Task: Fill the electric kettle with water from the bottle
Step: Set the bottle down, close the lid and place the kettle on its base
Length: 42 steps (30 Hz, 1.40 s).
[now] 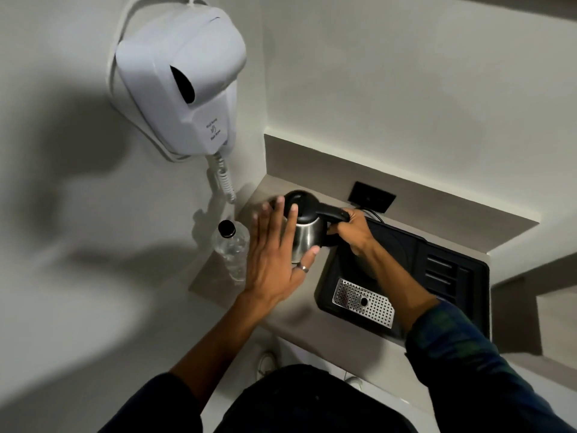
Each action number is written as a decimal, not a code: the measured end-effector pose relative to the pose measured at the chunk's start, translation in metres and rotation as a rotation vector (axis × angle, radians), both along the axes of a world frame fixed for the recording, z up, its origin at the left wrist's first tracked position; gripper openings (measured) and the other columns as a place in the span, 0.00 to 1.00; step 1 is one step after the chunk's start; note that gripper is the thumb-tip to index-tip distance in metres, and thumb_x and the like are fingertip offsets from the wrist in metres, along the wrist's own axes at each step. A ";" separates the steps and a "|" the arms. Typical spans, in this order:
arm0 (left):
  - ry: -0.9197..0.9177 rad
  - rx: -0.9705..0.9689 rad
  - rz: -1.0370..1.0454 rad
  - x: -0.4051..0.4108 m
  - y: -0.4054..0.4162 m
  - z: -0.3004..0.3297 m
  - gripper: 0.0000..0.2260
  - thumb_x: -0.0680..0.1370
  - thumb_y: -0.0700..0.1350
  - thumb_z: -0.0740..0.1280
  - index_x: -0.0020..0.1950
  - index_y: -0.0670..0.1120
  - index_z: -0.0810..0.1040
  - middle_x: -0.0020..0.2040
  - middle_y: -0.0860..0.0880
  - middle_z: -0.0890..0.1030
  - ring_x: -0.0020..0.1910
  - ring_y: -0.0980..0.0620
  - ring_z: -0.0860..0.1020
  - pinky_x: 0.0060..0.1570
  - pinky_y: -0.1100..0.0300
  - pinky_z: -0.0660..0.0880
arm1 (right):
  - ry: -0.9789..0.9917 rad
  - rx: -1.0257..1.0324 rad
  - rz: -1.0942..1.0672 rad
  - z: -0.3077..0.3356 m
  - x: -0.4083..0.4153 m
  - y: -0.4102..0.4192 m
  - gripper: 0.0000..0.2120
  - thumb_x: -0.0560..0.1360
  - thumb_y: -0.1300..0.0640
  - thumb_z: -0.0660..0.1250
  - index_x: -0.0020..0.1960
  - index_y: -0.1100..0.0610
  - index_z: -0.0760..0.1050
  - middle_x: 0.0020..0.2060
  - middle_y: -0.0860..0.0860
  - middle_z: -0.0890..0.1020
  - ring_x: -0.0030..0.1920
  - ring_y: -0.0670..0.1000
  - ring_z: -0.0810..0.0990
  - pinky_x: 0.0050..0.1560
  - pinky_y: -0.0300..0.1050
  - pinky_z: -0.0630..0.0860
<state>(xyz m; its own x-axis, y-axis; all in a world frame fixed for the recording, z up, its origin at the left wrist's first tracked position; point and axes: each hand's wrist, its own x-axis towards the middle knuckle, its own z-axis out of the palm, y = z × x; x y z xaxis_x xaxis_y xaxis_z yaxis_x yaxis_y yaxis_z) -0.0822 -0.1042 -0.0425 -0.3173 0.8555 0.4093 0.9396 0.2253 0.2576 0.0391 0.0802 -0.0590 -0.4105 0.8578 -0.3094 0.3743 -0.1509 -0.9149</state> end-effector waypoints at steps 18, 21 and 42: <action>0.014 -0.126 -0.159 0.022 0.084 -0.029 0.42 0.81 0.71 0.49 0.86 0.46 0.47 0.86 0.42 0.46 0.84 0.38 0.42 0.81 0.37 0.45 | -0.120 0.081 -0.314 0.036 0.183 0.057 0.19 0.68 0.80 0.68 0.38 0.55 0.82 0.30 0.50 0.83 0.33 0.52 0.81 0.46 0.52 0.80; 0.013 -0.191 -0.154 0.027 0.082 -0.036 0.42 0.80 0.72 0.48 0.86 0.46 0.48 0.85 0.41 0.48 0.84 0.37 0.44 0.81 0.37 0.47 | -0.095 0.033 -0.301 0.023 0.192 0.053 0.14 0.69 0.80 0.68 0.48 0.66 0.83 0.39 0.59 0.84 0.42 0.60 0.82 0.52 0.61 0.81; 0.019 -0.150 -0.183 0.026 0.093 -0.038 0.41 0.80 0.69 0.55 0.85 0.45 0.52 0.85 0.40 0.52 0.84 0.35 0.48 0.81 0.37 0.47 | -0.207 0.070 -0.186 0.012 0.202 0.075 0.13 0.68 0.79 0.70 0.51 0.72 0.82 0.43 0.66 0.84 0.44 0.61 0.83 0.53 0.67 0.83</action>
<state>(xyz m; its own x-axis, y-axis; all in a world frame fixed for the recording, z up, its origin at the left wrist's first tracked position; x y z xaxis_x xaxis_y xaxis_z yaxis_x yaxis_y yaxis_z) -0.0560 -0.0108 -0.0806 -0.1452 0.9498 0.2772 0.9727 0.0857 0.2158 0.2414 0.1551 -0.0474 -0.1788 0.9345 -0.3079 0.5259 -0.1737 -0.8326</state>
